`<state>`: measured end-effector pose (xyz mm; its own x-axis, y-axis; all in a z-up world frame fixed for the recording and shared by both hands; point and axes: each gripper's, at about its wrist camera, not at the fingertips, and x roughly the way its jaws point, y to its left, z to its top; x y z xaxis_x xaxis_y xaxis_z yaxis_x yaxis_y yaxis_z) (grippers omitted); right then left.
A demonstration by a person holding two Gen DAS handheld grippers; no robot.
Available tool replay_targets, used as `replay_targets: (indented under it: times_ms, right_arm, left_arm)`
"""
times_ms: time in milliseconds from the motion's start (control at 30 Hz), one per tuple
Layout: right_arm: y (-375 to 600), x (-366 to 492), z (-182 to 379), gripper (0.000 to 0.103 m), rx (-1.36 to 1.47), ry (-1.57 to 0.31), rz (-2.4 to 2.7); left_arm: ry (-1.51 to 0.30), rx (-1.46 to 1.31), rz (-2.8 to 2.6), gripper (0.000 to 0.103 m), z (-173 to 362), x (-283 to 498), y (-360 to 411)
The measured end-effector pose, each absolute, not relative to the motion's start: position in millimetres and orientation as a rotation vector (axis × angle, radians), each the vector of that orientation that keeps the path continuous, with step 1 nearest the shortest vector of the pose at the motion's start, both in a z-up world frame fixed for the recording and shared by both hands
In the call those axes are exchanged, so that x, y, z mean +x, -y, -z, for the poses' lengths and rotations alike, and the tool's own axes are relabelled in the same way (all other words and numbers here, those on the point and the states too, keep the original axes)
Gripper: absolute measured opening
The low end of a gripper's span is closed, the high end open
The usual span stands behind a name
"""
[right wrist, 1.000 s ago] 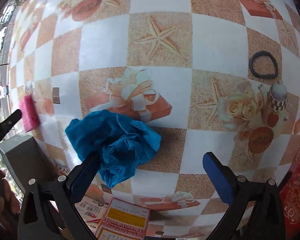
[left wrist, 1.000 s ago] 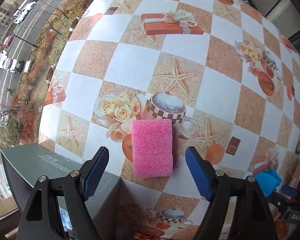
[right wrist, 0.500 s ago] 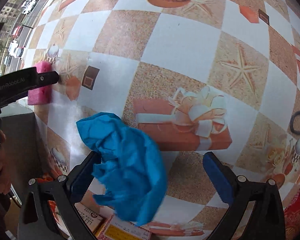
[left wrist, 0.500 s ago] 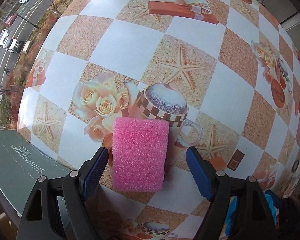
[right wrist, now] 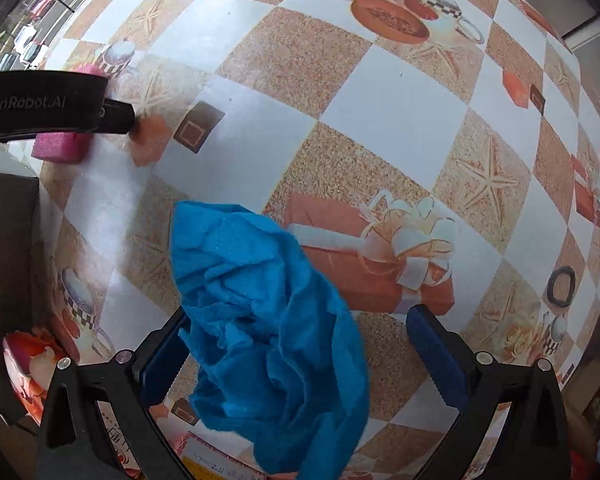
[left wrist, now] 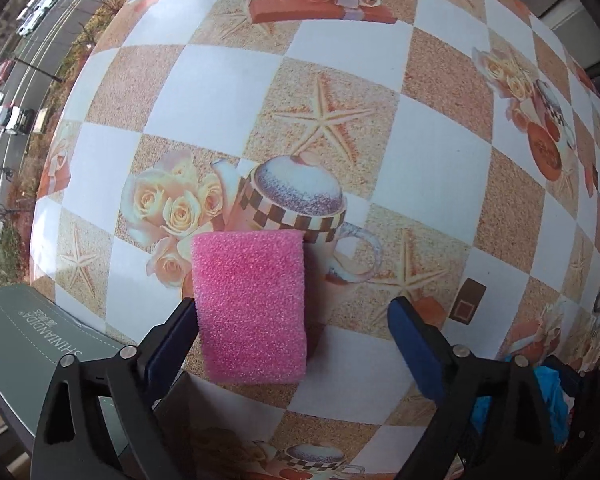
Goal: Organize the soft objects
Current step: 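Grasp the pink sponge with the left tool while the right tool grasps the blue cloth, then lift the pink sponge with the left tool while the right tool carries the blue cloth toward the box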
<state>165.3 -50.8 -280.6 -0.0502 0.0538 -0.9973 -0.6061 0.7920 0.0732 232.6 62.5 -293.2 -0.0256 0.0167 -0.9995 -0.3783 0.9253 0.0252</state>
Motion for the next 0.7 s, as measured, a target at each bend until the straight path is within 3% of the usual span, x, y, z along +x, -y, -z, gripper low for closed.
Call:
replay_targets:
  times_ms: [33,67,100,133,167,200,433,700]
  right_arm:
    - [55,163,281,0.097,-0.446,-1.553,-0.567]
    - [55,161,278,0.089,-0.439,-1.535,-0.568]
    - [56,162,276,0.075,-0.431,-1.525,-0.57]
    - [57,161,272,0.064,-0.427,-1.512,-0.575]
    - [57,160,266,0.039,-0.408,-1.502,-0.599]
    - [59,161,262,0.034,-0.357,-1.513,-0.633]
    - [90,162,235,0.034,-0.038,-1.529,-0.641]
    - [126,165,213,0.034,0.037,-1.494,-0.592]
  left_arm:
    - [-1.556,-0.282,-0.292,0.07,290,232,-58]
    - [-1.545,-0.272,-0.262,0.06,288,232,-53]
    - [-1.542,-0.24,-0.246,0.052,286,232,-46]
    - [-1.537,-0.208,-0.23,0.051,285,232,-41]
    - [-1.531,-0.189,-0.211,0.051,284,232,-37]
    - [-1.522,-0.18,-0.197,0.051,280,231,-34]
    - [-1.425,-0.167,-0.126,0.051,237,212,-25]
    - [-1.353,-0.099,-0.043,0.051,180,189,5]
